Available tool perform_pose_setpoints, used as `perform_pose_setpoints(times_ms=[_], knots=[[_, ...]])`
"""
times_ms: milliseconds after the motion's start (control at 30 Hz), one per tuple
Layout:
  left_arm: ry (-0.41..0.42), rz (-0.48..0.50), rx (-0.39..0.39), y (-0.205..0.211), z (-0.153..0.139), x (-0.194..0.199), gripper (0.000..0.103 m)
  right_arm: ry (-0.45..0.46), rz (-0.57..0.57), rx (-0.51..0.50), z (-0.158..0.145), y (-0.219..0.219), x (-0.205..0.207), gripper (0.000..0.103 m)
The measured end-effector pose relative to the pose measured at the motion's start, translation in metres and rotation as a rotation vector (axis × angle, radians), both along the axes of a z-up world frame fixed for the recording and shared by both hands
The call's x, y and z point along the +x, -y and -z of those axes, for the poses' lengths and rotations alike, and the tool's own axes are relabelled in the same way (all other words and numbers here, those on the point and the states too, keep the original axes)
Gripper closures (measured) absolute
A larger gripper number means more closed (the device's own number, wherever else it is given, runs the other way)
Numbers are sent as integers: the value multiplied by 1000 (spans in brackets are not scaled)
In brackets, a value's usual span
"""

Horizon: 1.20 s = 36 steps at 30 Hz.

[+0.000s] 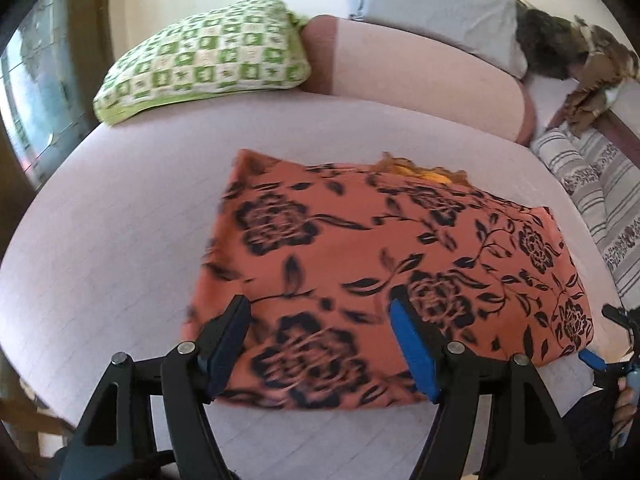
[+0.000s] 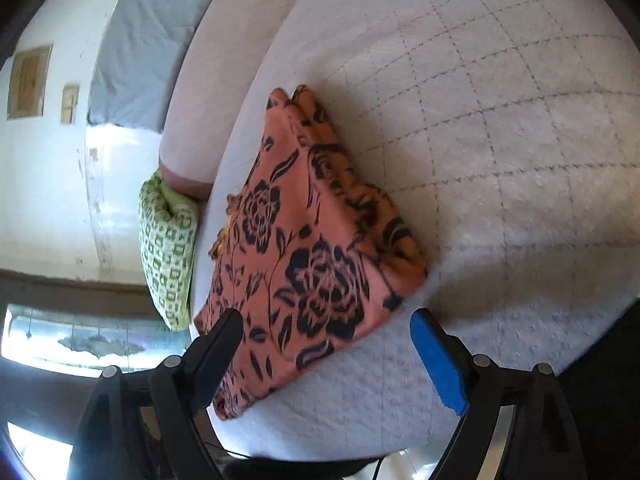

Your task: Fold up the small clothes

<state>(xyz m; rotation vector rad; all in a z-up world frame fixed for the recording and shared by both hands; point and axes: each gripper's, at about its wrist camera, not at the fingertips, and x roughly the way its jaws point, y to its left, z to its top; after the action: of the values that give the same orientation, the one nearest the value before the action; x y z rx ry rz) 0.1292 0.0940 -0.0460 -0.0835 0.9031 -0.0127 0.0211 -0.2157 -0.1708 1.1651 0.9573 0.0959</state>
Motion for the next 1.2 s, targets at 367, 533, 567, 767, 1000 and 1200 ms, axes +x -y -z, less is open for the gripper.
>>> perform_pose_setpoints(times_ms=[367, 533, 567, 767, 1000, 1200], knots=[[-34, 14, 19, 20, 27, 8, 30, -52, -38, -167, -2, -10, 30, 71], [33, 45, 8, 32, 22, 13, 29, -21, 14, -181, -7, -11, 30, 34], [33, 53, 5, 35, 24, 16, 27, -12, 14, -191, -9, -13, 31, 27], [-44, 109, 131, 61, 50, 24, 23, -27, -48, -287, -9, -23, 49, 85], [-42, 131, 29, 61, 45, 28, 22, -29, -85, -385, -23, -32, 58, 85], [100, 107, -4, 39, 8, 3, 23, 137, -186, -528, -90, -80, 64, 87]])
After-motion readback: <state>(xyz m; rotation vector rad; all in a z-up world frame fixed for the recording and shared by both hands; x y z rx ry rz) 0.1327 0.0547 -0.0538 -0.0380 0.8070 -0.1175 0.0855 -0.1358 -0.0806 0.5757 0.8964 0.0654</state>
